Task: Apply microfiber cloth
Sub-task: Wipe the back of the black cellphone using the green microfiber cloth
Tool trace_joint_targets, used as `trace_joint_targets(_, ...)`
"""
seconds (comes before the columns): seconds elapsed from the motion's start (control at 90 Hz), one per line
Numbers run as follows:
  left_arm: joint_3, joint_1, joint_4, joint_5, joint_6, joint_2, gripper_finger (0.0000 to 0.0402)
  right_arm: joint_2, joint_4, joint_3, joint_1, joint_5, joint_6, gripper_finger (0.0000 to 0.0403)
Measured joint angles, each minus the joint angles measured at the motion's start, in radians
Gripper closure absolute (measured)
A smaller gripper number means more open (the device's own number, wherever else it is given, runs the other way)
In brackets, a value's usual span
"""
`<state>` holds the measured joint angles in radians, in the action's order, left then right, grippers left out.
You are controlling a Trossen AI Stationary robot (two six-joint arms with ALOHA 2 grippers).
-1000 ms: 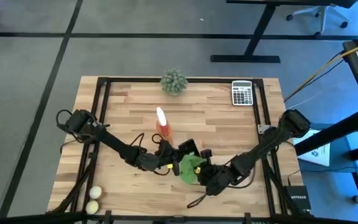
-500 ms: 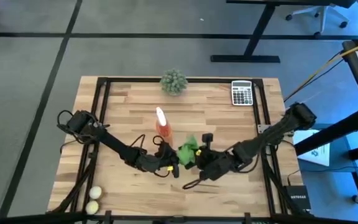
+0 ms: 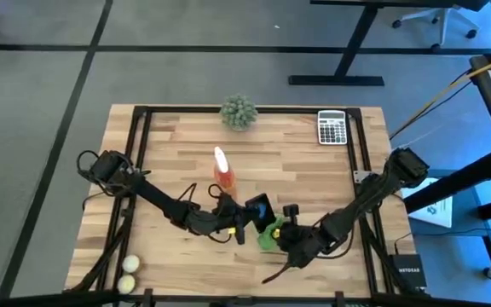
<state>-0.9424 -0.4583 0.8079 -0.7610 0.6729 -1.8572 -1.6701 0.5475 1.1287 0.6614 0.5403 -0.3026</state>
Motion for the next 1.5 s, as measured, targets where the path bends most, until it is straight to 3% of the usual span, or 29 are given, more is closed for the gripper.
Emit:
trace_joint_targets(0.156, 0.0, 0.0, -0.014, 0.003, -0.001, 0.0, 0.0394, 0.055, 0.122, 0.153, -0.001, 0.14, 0.131, 0.0388)
trace_joint_targets(0.3, 0.0, 0.0, -0.014, 0.027, 0.0, 0.0, 0.0394, 0.081, 0.134, 0.193, -0.031, 0.283, 0.211, 0.0389)
trace_joint_targets(0.489, 0.004, 0.002, -0.029, 0.023, 0.0, -0.004, 0.0394, 0.068, 0.043, 0.086, -0.087, 0.16, 0.131, 0.0388)
trace_joint_targets(0.622, 0.006, 0.001, -0.038, 0.022, -0.002, -0.006, 0.0394, 0.054, -0.109, -0.042, -0.068, 0.082, 0.055, 0.0389)
trace_joint_targets(0.767, 0.005, 0.002, -0.006, 0.022, -0.008, -0.005, 0.0394, 0.047, -0.242, -0.166, -0.031, -0.079, 0.041, 0.0388)
trace_joint_targets(0.878, -0.001, 0.0, 0.015, 0.033, -0.005, 0.001, 0.0394, 0.05, -0.184, -0.179, -0.002, -0.139, 0.029, 0.0388)
trace_joint_targets(0.967, -0.001, -0.001, 0.0, 0.034, -0.007, 0.001, 0.0394, 0.069, -0.053, -0.108, 0.02, -0.125, 0.025, 0.0389)
trace_joint_targets(1.1, 0.0, 0.001, -0.001, 0.032, -0.009, 0.0, 0.0394, 0.123, 0.083, 0.052, 0.045, 0.012, 0.117, 0.0389)
trace_joint_targets(1.3, 0.001, 0.0, -0.002, 0.044, -0.022, 0.0, 0.0394, 0.149, 0.035, 0.138, 0.009, 0.276, 0.313, 0.0388)
trace_joint_targets(1.5, 0.003, 0.002, 0.004, 0.045, -0.02, -0.001, 0.0394, 0.117, -0.114, 0.039, -0.074, 0.146, 0.284, 0.0388)
